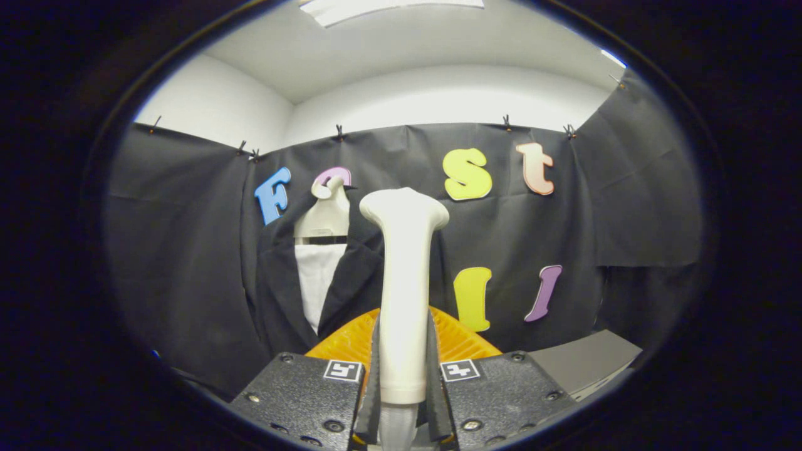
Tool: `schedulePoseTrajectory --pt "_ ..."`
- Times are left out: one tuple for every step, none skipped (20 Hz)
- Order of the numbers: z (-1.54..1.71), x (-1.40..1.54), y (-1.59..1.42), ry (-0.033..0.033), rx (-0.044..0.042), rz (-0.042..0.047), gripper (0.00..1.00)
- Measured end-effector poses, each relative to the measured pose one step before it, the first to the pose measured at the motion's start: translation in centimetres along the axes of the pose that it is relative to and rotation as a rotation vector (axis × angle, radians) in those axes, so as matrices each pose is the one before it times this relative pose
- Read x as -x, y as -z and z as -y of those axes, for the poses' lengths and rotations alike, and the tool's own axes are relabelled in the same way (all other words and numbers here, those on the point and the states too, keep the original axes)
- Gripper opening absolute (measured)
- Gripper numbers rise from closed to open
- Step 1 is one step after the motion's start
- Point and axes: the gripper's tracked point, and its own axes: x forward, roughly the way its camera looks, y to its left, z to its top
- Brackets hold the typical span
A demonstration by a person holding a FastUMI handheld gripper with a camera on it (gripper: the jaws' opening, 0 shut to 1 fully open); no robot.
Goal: Iron the clothes twice with a garment steamer, once on the left side and once on the right side.
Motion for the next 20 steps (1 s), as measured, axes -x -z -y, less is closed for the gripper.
schedulePoseTrajectory --pt "-0.485 -0.161 0.445 0.00620 0.01184 -0.00853 0.32" --pt "-0.312 -0.209 0.305 0.00590 0.00849 -0.00758 0.33" --pt "-0.372 -0.216 0.418 0.00432 0.00531 -0.00854 0.33" --pt "-0.252 -0.152 0.280 0.00233 0.00211 -0.00713 0.33" --pt "-0.130 -0.335 0.101 0.00302 0.00462 -0.00642 0.33" --pt "-0.154 -0.312 0.178 0.00240 0.00563 -0.00610 0.33" --pt "-0.196 -0.210 0.244 0.00197 0.00776 -0.00555 0.33" --pt "-0.207 -0.264 0.243 0.00167 0.00635 -0.00736 0.33" --pt "-0.280 -0.260 0.499 0.00074 0.00545 -0.00983 0.33" --pt "-0.270 -0.294 0.412 -0.00226 0.00167 -0.01158 0.33" --pt "-0.154 -0.253 0.571 -0.00166 0.00034 -0.01181 0.33" --pt "-0.065 -0.213 0.454 0.00034 -0.00081 -0.01123 0.33" --pt "-0.063 -0.162 0.367 0.00328 0.00109 -0.00986 0.33" --pt "0.010 -0.006 0.445 0.00253 0.00384 -0.00890 0.33" --pt "-0.034 0.162 0.561 0.00256 0.00329 -0.00896 0.33" --pt "-0.306 0.563 0.831 0.00006 0.00302 -0.00892 0.33" --pt "-0.224 0.319 0.644 0.00022 0.00366 -0.00842 0.33" --pt "-0.167 0.181 0.663 0.00245 0.00347 -0.00893 0.33" --pt "0.038 0.065 0.542 0.00300 0.00254 -0.00743 0.33" --pt "0.017 0.074 0.527 0.00294 0.00335 -0.00841 0.33"
